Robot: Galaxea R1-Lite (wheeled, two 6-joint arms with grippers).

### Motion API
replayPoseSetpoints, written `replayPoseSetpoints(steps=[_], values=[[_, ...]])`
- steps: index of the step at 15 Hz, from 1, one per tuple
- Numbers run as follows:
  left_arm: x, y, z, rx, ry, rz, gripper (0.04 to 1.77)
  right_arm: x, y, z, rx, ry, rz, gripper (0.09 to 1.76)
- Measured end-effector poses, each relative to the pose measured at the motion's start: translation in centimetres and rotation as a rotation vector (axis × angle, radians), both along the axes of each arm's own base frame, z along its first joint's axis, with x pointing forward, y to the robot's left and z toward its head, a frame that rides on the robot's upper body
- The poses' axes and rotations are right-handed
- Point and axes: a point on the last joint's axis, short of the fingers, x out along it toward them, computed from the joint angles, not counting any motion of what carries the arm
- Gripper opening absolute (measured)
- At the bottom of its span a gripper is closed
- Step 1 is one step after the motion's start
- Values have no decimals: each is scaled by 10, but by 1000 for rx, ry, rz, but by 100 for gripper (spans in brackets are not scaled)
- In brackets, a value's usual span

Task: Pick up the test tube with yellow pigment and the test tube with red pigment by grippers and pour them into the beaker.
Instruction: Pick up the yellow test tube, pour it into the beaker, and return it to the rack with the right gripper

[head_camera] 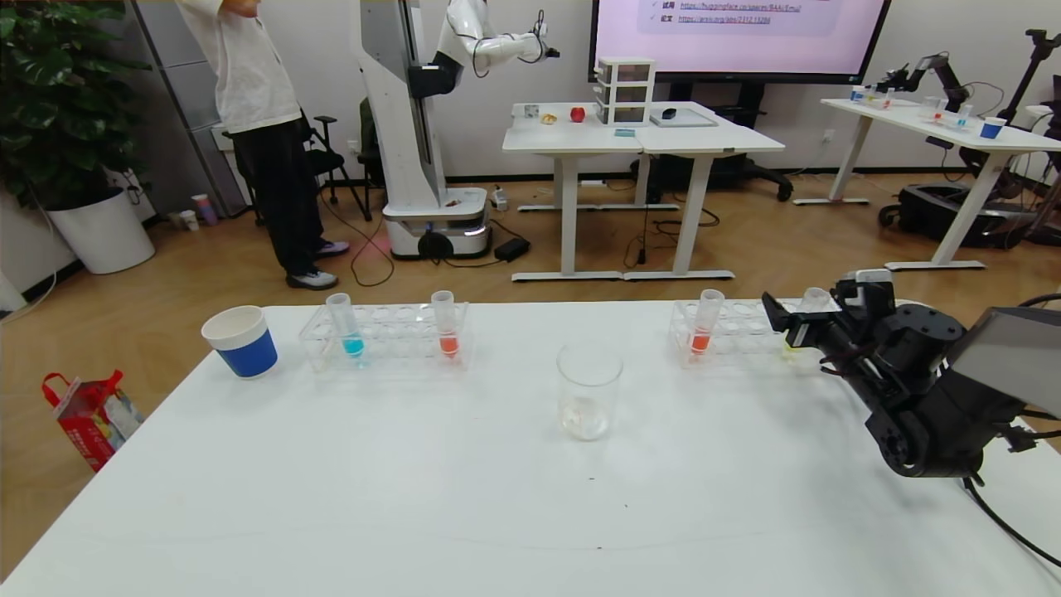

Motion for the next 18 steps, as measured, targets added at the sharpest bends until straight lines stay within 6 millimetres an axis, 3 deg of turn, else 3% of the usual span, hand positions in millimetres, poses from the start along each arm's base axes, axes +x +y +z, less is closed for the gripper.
replayPoseSetpoints(steps=[2, 3, 6, 7, 8, 9, 13, 18], values=[[0, 0, 0, 0, 0, 0, 175, 2, 0, 0, -1, -7, 0, 171], [0, 0, 0, 0, 0, 0, 175, 3, 0, 1, -1, -11, -1, 152], [0, 0, 0, 0, 0, 0, 175, 4, 1, 2, -1, -16, 0, 44], [0, 0, 0, -1, 0, 0, 175, 4, 0, 2, -1, -17, -1, 46], [0, 0, 0, 0, 0, 0, 175, 4, -2, 3, -2, -20, -6, 65], [0, 0, 0, 0, 0, 0, 175, 4, -2, 3, -2, -19, -5, 52], [0, 0, 0, 0, 0, 0, 175, 3, -3, 6, -3, -26, -8, 53], [0, 0, 0, 0, 0, 0, 175, -1, -2, 39, -11, -58, -10, 53]])
